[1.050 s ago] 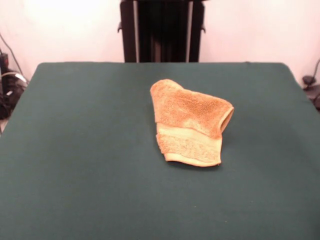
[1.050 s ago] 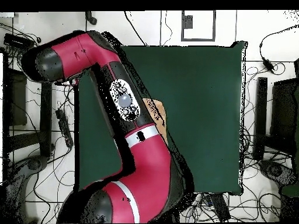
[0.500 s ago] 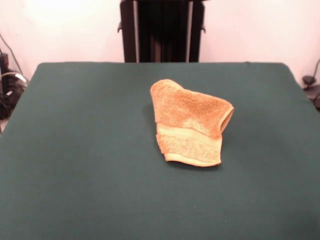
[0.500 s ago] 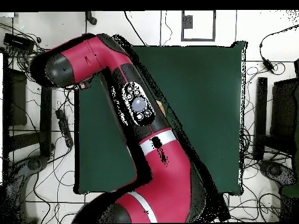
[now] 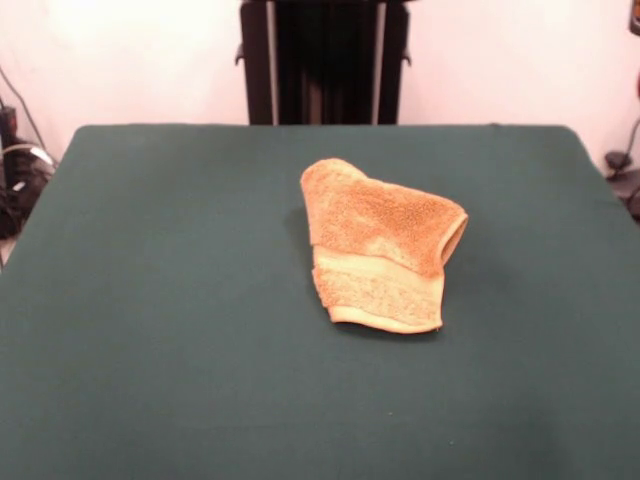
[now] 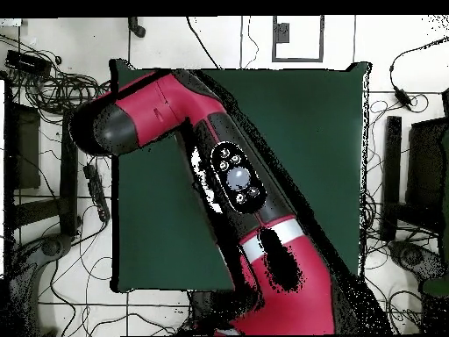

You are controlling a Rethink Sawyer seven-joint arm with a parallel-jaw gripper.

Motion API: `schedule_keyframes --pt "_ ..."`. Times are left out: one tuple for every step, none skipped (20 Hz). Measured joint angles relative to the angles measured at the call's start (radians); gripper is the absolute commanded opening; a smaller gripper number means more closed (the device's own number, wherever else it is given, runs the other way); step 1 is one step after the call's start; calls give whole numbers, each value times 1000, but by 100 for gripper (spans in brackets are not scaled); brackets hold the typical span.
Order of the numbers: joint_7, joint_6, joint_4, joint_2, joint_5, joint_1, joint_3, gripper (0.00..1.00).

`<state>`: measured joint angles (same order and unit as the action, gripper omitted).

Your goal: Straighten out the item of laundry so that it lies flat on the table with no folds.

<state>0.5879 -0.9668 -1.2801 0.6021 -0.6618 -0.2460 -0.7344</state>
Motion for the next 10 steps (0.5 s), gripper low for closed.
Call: schedule_keyframes --pt "0 8 -13 7 0 -2 3 100" --pt "0 17 -29 17 0 -3 7 100" --pt "0 24 -44 26 0 -2 12 100" --pt "0 26 -50 29 0 -2 14 100" --pt "0 28 -59 34 0 -1 15 100" --pt "0 30 -68 40 0 -1 17 100" --pt "0 30 -75 43 0 -1 18 100" --pt "0 30 -80 44 0 0 18 100" --pt "0 30 -84 45 0 1 19 100" --pt "0 30 -86 44 1 4 19 100"
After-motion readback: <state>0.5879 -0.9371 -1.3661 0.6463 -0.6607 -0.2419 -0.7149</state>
